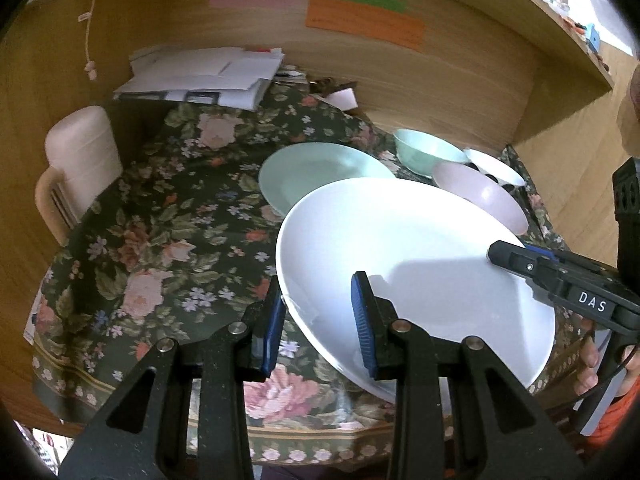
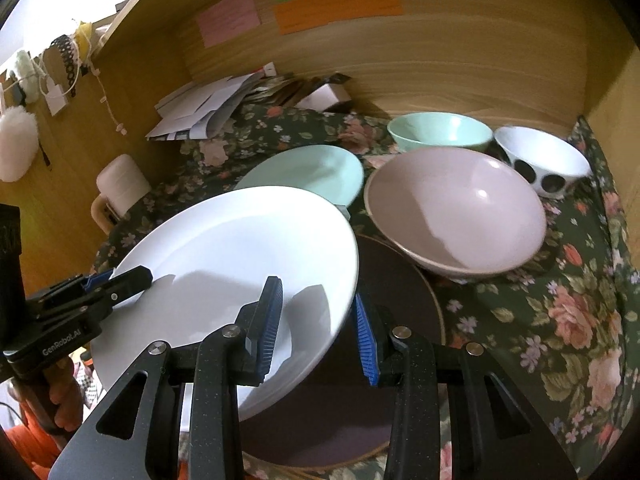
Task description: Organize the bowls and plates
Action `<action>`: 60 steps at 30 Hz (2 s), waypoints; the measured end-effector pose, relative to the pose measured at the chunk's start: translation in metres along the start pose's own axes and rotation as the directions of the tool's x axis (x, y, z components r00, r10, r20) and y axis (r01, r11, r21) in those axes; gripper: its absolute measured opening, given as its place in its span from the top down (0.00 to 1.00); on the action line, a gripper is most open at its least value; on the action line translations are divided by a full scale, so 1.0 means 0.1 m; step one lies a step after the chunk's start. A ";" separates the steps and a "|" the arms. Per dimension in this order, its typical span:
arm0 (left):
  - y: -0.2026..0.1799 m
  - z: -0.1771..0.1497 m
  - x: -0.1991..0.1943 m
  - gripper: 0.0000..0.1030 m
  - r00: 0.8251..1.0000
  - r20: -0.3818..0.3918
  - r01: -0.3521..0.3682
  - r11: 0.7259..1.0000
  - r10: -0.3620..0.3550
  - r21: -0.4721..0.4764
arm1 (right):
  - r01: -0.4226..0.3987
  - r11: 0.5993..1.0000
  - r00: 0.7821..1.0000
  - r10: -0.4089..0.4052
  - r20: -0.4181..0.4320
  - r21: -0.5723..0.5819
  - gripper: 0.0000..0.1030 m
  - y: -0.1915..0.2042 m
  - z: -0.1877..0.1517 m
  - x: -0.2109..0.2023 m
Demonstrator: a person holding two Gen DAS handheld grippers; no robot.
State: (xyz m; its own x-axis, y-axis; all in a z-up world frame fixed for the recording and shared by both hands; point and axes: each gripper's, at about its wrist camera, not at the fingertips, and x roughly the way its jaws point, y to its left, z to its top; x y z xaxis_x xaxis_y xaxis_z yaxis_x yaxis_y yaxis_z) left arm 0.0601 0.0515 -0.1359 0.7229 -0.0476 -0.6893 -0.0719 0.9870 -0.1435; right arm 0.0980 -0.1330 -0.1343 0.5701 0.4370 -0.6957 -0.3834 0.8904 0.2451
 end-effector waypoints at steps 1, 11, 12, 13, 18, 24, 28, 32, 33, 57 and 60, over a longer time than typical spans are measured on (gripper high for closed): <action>-0.02 -0.01 0.02 0.68 1.000 -0.004 0.004 1.000 -0.004 0.002 | 0.004 1.000 1.000 -0.004 0.000 0.004 0.69 -0.02 -0.02 -0.01; -0.21 -0.10 0.17 0.68 0.998 -0.049 0.035 0.999 -0.034 0.015 | 0.027 0.999 0.999 -0.026 -0.021 0.034 0.69 -0.21 -0.17 -0.04; -0.21 -0.11 0.18 0.68 0.998 -0.054 0.036 0.999 -0.035 0.016 | 0.027 0.999 0.999 -0.026 -0.024 0.036 0.69 -0.23 -0.18 -0.03; -0.23 -0.12 0.19 0.68 0.998 -0.060 0.038 0.999 -0.037 0.015 | 0.026 0.999 0.999 -0.025 -0.028 0.041 0.69 -0.25 -0.20 -0.02; -0.25 -0.18 0.27 0.68 0.996 -0.085 0.033 0.999 -0.032 0.015 | 0.024 0.998 0.999 -0.021 -0.044 0.063 0.69 -0.31 -0.26 0.03; -0.28 -0.21 0.34 0.68 0.994 -0.105 0.034 0.999 -0.031 0.023 | 0.018 0.996 0.998 -0.013 -0.054 0.092 0.69 -0.38 -0.31 0.06; -0.30 -0.23 0.38 0.68 0.993 -0.115 0.033 0.999 -0.030 0.028 | 0.019 0.994 0.998 -0.013 -0.057 0.103 0.69 -0.40 -0.32 0.08; -0.30 -0.24 0.43 0.68 0.992 -0.121 0.031 0.999 -0.028 0.028 | 0.014 0.993 0.998 -0.007 -0.058 0.115 0.69 -0.43 -0.32 0.10; -0.30 -0.25 0.44 0.68 0.992 -0.122 0.031 0.999 -0.028 0.026 | 0.013 0.993 0.998 -0.006 -0.058 0.116 0.69 -0.43 -0.31 0.11; -0.32 -0.25 0.52 0.69 0.995 -0.097 0.017 0.998 -0.010 0.067 | 0.109 0.994 0.992 -0.109 -0.060 0.011 0.66 -0.37 -0.27 -0.01; -0.33 -0.24 0.54 0.69 0.995 -0.100 0.018 0.997 -0.011 0.072 | 0.118 0.993 0.992 -0.118 -0.045 0.003 0.65 -0.38 -0.25 -0.07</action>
State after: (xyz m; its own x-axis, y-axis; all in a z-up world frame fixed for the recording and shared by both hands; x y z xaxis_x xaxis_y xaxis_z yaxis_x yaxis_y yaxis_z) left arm 0.0850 0.0131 -0.1861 0.6516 -0.0733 -0.7550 -0.0091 0.9945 -0.1045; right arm 0.0905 -0.1732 -0.1557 0.5785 0.3227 -0.7492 -0.3112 0.9363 0.1630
